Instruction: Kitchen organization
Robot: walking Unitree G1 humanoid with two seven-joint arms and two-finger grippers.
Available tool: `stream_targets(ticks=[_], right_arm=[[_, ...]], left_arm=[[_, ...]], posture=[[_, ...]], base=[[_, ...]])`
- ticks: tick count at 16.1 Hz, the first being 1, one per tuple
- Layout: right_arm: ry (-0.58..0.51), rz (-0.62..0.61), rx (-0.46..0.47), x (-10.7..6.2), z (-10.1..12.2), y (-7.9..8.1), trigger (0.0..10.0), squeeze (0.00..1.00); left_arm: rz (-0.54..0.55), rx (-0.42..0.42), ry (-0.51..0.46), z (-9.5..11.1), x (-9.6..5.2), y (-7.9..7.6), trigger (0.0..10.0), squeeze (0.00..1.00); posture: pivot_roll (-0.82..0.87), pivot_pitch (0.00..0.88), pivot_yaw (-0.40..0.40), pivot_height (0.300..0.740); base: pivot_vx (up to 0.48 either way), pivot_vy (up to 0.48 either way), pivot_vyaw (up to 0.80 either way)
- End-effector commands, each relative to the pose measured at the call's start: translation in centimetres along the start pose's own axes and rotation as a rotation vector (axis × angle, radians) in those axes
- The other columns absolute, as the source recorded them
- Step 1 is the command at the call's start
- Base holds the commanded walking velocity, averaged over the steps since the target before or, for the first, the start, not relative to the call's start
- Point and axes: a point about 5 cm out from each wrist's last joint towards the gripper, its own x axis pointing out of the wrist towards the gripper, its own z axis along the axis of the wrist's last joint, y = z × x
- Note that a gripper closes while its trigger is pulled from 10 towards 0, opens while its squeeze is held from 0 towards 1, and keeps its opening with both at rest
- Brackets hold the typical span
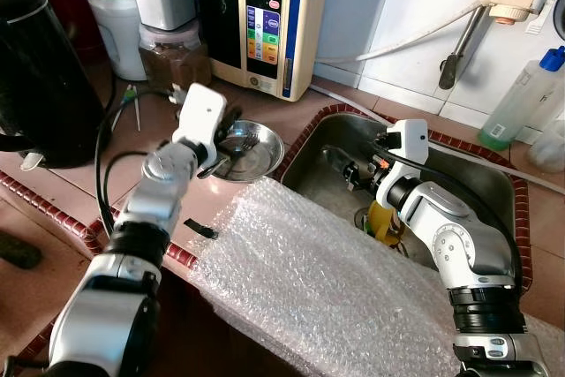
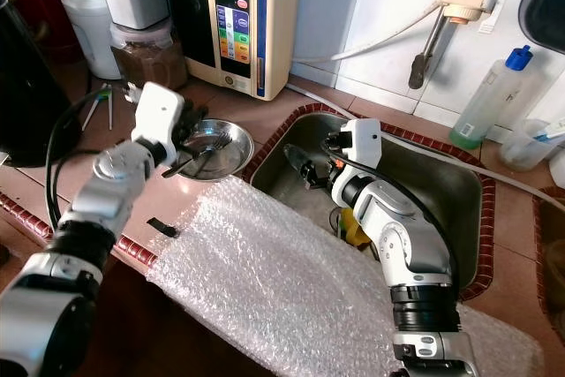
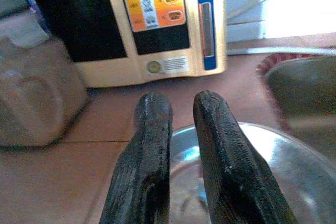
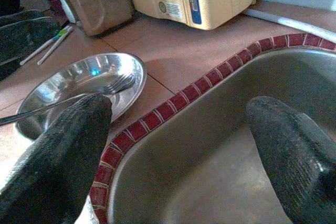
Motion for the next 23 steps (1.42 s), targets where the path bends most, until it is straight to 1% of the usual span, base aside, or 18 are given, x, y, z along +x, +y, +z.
stream_targets(ticks=[1, 3, 5, 7, 9, 13, 15, 16, 17, 18, 19, 20, 21, 23], right_arm=[[-0.001, 0.010, -0.010, -0.2, 0.2, 0.0, 10.0, 0.00], [0.006, 0.017, -0.021, -0.3, 0.0, 0.1, 10.0, 0.00], [0.010, 0.019, -0.032, -0.2, -0.1, 0.2, 10.0, 0.00], [0.010, 0.022, -0.042, -0.3, -0.1, 0.3, 10.0, 0.00], [0.013, 0.017, -0.048, -0.4, -0.2, 0.2, 10.0, 0.00], [0.018, 0.016, -0.051, -0.7, -0.3, 0.2, 10.0, 0.00], [0.021, 0.017, -0.053, -0.7, -0.4, 0.2, 10.0, 0.00], [0.022, 0.018, -0.055, -0.7, -0.4, 0.2, 10.0, 0.00], [0.024, 0.019, -0.057, -0.7, -0.4, 0.2, 10.0, 0.00], [0.026, 0.020, -0.059, -0.7, -0.4, 0.2, 10.0, 0.00], [0.027, 0.020, -0.060, -0.7, -0.4, 0.2, 10.0, 0.00], [0.028, 0.020, -0.063, -0.7, -0.4, 0.2, 10.0, 0.00], [0.029, 0.021, -0.066, -0.6, -0.4, 0.3, 10.0, 0.00], [0.030, 0.021, -0.070, -0.6, -0.3, 0.2, 10.0, 0.00]], left_arm=[[-0.038, -0.062, 0.041, -0.2, 0.1, 0.3, 10.0, 1.00], [-0.112, -0.089, 0.088, -0.6, 0.2, -0.1, 10.0, 1.00], [-0.180, -0.094, 0.113, -1.0, 0.2, -0.7, 10.0, 1.00], [-0.183, -0.060, 0.130, -1.3, 0.4, -0.8, 10.0, 1.00], [-0.189, -0.056, 0.142, -1.5, 0.5, -0.9, 10.0, 1.00], [-0.207, -0.015, 0.189, -2.5, 0.4, -1.2, 10.0, 1.00], [-0.225, 0.022, 0.237, -3.2, 0.2, -1.3, 10.0, 1.00], [-0.239, 0.030, 0.283, -3.9, 0.0, -1.3, 10.0, 1.00], [-0.275, 0.052, 0.324, -4.4, -0.3, -1.4, 10.0, 1.00], [-0.305, 0.032, 0.363, -5.0, -0.5, -1.6, 10.0, 0.00], [-0.314, 0.028, 0.377, -5.2, -0.6, -1.7, 4.3, 0.00], [-0.332, 0.029, 0.412, -5.6, -0.8, -1.7, 0.0, 0.00], [-0.358, 0.031, 0.430, -5.8, -0.9, -1.8, 0.0, 0.00], [-0.365, 0.034, 0.440, -5.9, -1.0, -1.9, 0.0, 0.00]], posture=[[-0.05, 0.000, -0.024, 0.740], [-0.05, 0.000, -0.023, 0.740], [-0.06, 0.000, -0.020, 0.740], [-0.06, 0.000, -0.018, 0.740], [-0.06, 0.000, -0.016, 0.740], [-0.07, 0.000, -0.015, 0.740], [-0.07, 0.000, -0.017, 0.740], [-0.07, 0.000, -0.017, 0.740], [-0.07, 0.000, -0.018, 0.740], [-0.07, 0.000, -0.019, 0.740], [-0.07, 0.000, -0.019, 0.740], [-0.07, 0.000, -0.019, 0.740], [-0.07, 0.000, -0.020, 0.740], [-0.07, 0.000, -0.020, 0.740]], base=[[0.000, 0.000, 0.00], [0.000, 0.000, 0.00], [0.000, 0.000, 0.00], [0.000, 0.000, 0.00], [0.000, 0.000, 0.00], [0.000, 0.000, 0.00], [0.000, 0.000, 0.00], [0.000, 0.000, 0.00], [0.000, 0.000, 0.00], [0.000, 0.000, 0.00], [0.000, 0.000, 0.00], [0.000, 0.000, 0.00], [0.000, 0.000, 0.00], [0.000, 0.000, 0.00]])
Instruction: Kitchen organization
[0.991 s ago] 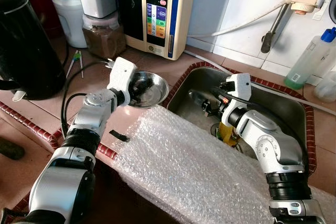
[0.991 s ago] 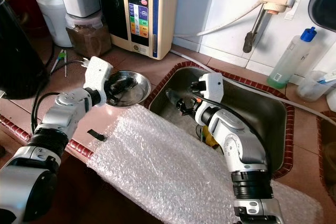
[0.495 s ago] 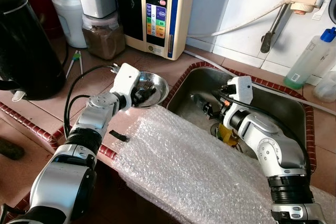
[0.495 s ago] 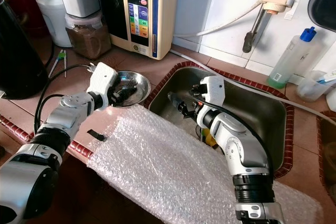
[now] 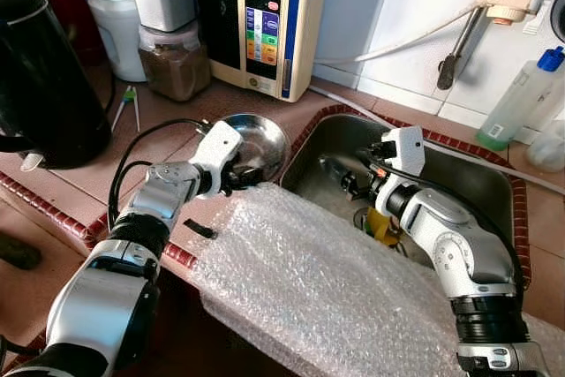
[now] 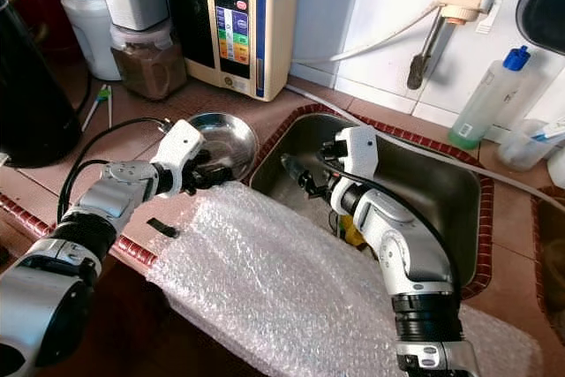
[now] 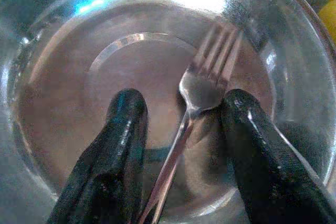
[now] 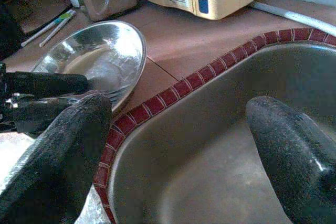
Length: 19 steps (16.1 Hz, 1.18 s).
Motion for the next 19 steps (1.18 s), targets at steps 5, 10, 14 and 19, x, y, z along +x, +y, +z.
stream_targets(ticks=[5, 10, 14, 19], right_arm=[[-0.003, 0.002, -0.028, 0.1, 0.5, -0.1, 10.0, 0.00], [-0.003, 0.002, -0.029, 0.2, 0.5, -0.1, 10.0, 0.00], [-0.002, 0.001, -0.028, 0.2, 0.4, -0.2, 10.0, 0.00], [0.000, -0.002, -0.027, 0.2, 0.3, -0.2, 10.0, 0.00]], left_arm=[[-0.032, -0.010, 0.112, -1.7, -0.1, -0.2, 0.0, 0.00], [-0.042, 0.025, 0.157, -1.8, -0.6, 0.3, 0.0, 0.00], [-0.051, 0.051, 0.190, -1.9, -1.1, 0.8, 0.0, 0.00], [-0.072, 0.089, 0.223, -2.0, -1.8, 1.3, 0.0, 0.00]], posture=[[-0.06, 0.000, -0.020, 0.740], [-0.06, 0.000, -0.017, 0.740], [-0.05, 0.000, -0.017, 0.740], [-0.05, 0.000, -0.018, 0.740]], base=[[0.000, 0.000, 0.00], [0.000, 0.000, 0.00], [0.000, 0.000, 0.00], [0.000, 0.000, 0.00]])
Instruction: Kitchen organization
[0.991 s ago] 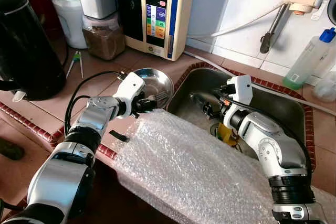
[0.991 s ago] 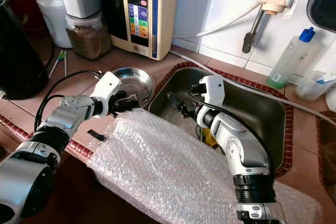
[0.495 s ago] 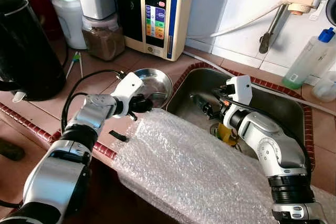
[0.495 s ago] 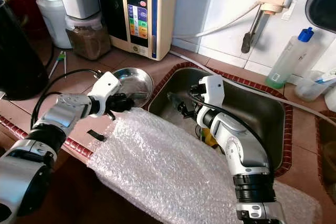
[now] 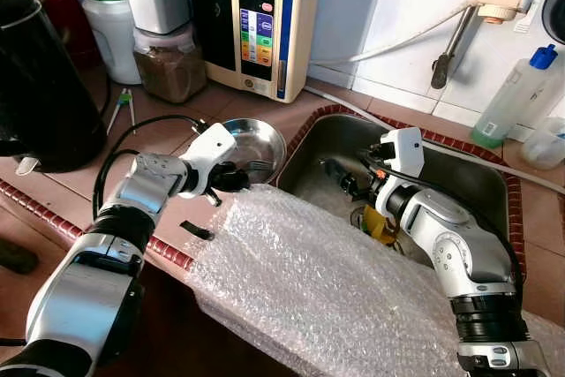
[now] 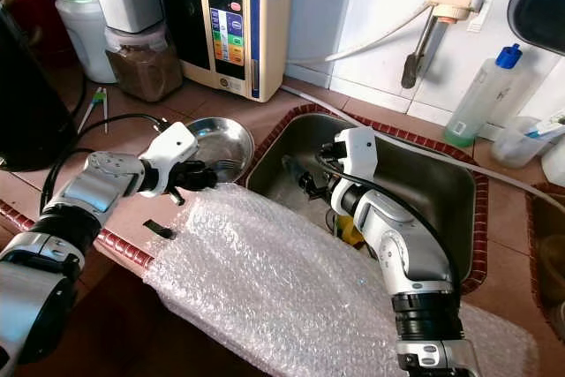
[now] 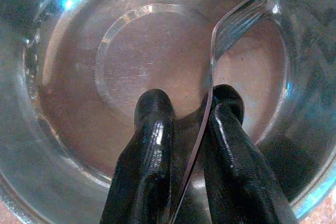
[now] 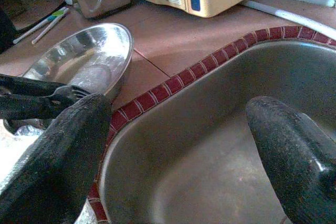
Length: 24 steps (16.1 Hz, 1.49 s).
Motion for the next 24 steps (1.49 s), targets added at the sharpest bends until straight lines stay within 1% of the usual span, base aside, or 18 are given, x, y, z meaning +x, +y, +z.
stream_targets(ticks=[1, 2, 4, 6, 7, 8, 9, 11, 13, 15, 16, 17, 18, 19, 21, 22, 23, 24], right_arm=[[-0.010, 0.002, -0.014, 0.1, 0.5, -0.1, 10.0, 0.00], [-0.010, 0.002, -0.014, 0.1, 0.5, 0.0, 10.0, 0.00], [-0.010, 0.002, -0.014, 0.1, 0.5, -0.1, 10.0, 0.00], [-0.012, -0.001, -0.012, 0.1, 0.5, -0.1, 10.0, 0.00], [-0.013, -0.001, -0.012, 0.1, 0.6, -0.1, 10.0, 0.00], [-0.017, -0.001, -0.011, 0.1, 0.7, -0.1, 10.0, 0.00], [-0.017, -0.001, -0.011, 0.1, 0.7, -0.1, 10.0, 0.00], [-0.025, -0.004, -0.009, 0.1, 0.9, -0.2, 10.0, 0.00], [-0.078, -0.014, 0.009, 0.3, 1.6, -0.2, 10.0, 0.00], [-0.192, -0.018, 0.101, 0.3, 3.1, -0.2, 10.0, 0.00], [-0.211, -0.014, 0.124, 0.3, 3.4, -0.2, 10.0, 0.00], [-0.253, -0.003, 0.159, 0.2, 4.1, -0.4, 10.0, 0.00], [-0.261, -0.001, 0.166, 0.1, 4.3, -0.5, 10.0, 0.00], [-0.268, 0.002, 0.171, -0.2, 4.4, -0.8, 10.0, 0.00], [-0.289, 0.039, 0.176, -0.6, 4.7, -0.8, 10.0, 0.00], [-0.296, 0.057, 0.175, -0.7, 4.8, -0.8, 10.0, 0.00], [-0.308, 0.098, 0.169, -0.9, 5.0, -0.6, 10.0, 0.00], [-0.307, 0.120, 0.173, -0.9, 5.1, -0.5, 10.0, 0.00]], left_arm=[[-0.010, -0.012, 0.081, -1.7, -0.1, -0.1, 0.0, 0.00], [0.004, -0.008, 0.078, -1.6, -0.2, 0.1, 0.0, 0.00], [0.079, -0.011, 0.024, -0.7, -0.5, 0.9, 0.0, 0.00], [0.225, -0.044, -0.167, 2.1, -0.7, 1.7, 0.0, 0.00], [0.257, -0.059, -0.223, 2.8, -0.7, 1.7, 0.0, 0.00], [0.290, -0.080, -0.341, 3.8, -0.7, 1.3, 0.0, 0.00], [0.290, -0.080, -0.341, 3.8, -0.7, 1.3, 0.0, 0.00], [0.311, -0.087, -0.498, 4.9, -0.8, 0.3, 0.0, 0.00], [0.261, -0.116, -0.620, 5.8, -0.5, -1.2, 0.0, 0.00], [0.119, -0.206, -0.677, 5.9, 1.0, -4.3, 0.0, 0.00], [0.078, -0.231, -0.684, 5.9, 1.3, -5.0, 0.0, 0.00], [-0.055, -0.377, -0.720, 6.0, 2.1, -7.0, 0.0, 0.00], [-0.090, -0.438, -0.739, 6.1, 2.4, -7.7, 0.0, 0.00], [-0.149, -0.535, -0.770, 6.3, 2.8, -8.8, 0.0, 0.00], [-0.260, -0.669, -0.809, 6.9, 2.9, -10.0, 0.0, 0.00], [-0.280, -0.693, -0.815, 7.0, 2.8, -10.1, 0.0, 0.00], [-0.342, -0.785, -0.837, 7.3, 2.5, -10.0, 0.0, 0.00], [-0.366, -0.809, -0.837, 7.3, 2.4, -10.0, 0.0, 0.00]], posture=[[-0.05, 0.000, -0.018, 0.740], [-0.05, 0.000, -0.019, 0.740], [-0.05, 0.000, -0.019, 0.740], [-0.06, 0.000, -0.024, 0.740], [-0.06, 0.000, -0.024, 0.740], [-0.06, 0.000, -0.030, 0.740], [-0.06, 0.000, -0.030, 0.740], [-0.06, 0.000, -0.036, 0.740], [-0.06, 0.000, -0.042, 0.740], [-0.06, 0.000, -0.042, 0.740], [-0.06, 0.000, -0.041, 0.740], [-0.07, 0.000, -0.040, 0.740], [-0.07, 0.000, -0.040, 0.740], [-0.07, 0.000, -0.041, 0.740], [-0.08, 0.000, -0.040, 0.740], [-0.08, 0.000, -0.040, 0.740], [-0.08, 0.000, -0.037, 0.740], [-0.08, 0.000, -0.037, 0.740]], base=[[0.000, 0.000, 0.00], [0.000, 0.000, 0.00], [0.000, 0.000, 0.00], [0.000, 0.000, 0.00], [0.000, 0.000, 0.00], [0.000, 0.000, 0.00], [0.000, 0.000, 0.00], [0.000, 0.000, 0.00], [0.000, 0.000, 0.00], [0.000, 0.000, 0.00], [0.000, 0.000, 0.00], [0.000, 0.000, 0.00], [0.000, 0.000, 0.00], [0.000, 0.000, 0.00], [0.000, 0.000, 0.00], [0.000, 0.000, 0.00], [0.000, 0.000, 0.00], [0.000, 0.000, 0.00]])
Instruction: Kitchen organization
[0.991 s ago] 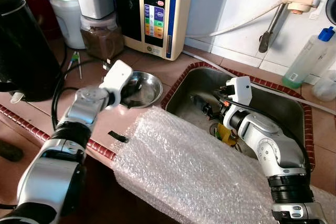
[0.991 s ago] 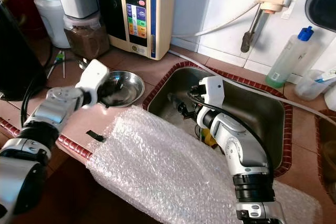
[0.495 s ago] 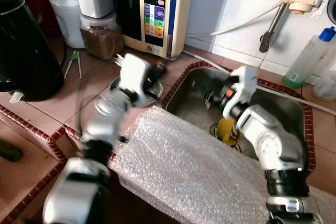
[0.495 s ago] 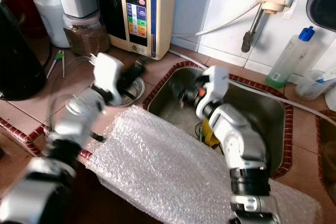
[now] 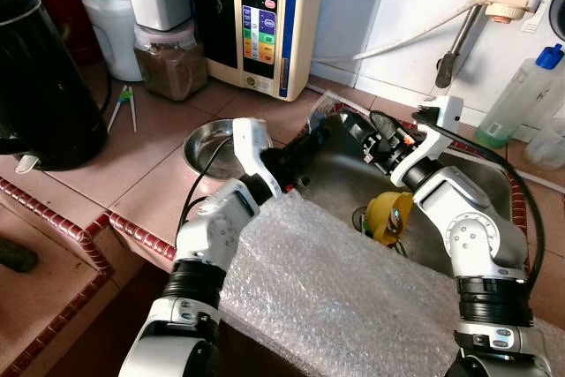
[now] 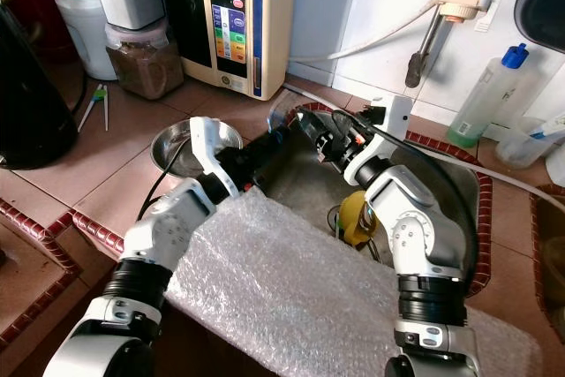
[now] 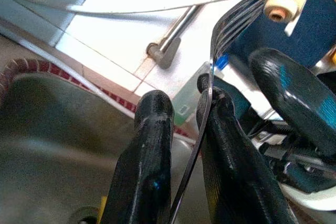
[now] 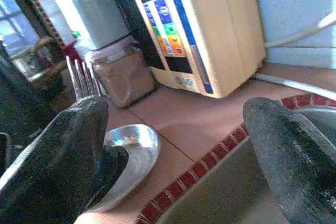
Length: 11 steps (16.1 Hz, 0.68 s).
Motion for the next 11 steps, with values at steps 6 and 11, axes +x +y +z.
stream_targets(ticks=[6, 11], right_arm=[[0.026, 0.179, -0.013, -0.7, 0.3, 1.3, 10.0, 0.00], [0.056, 0.227, -0.057, -0.5, 0.1, 1.1, 10.0, 0.00]], left_arm=[[-0.130, -0.210, 0.019, 0.5, -0.1, -1.5, 0.0, 0.00], [-0.255, -0.276, 0.139, -0.5, -0.7, -3.3, 0.0, 0.00]], posture=[[-0.07, 0.000, -0.035, 0.740], [-0.06, 0.000, -0.029, 0.740]], base=[[0.000, 0.000, 0.00], [0.000, 0.000, 0.00]])
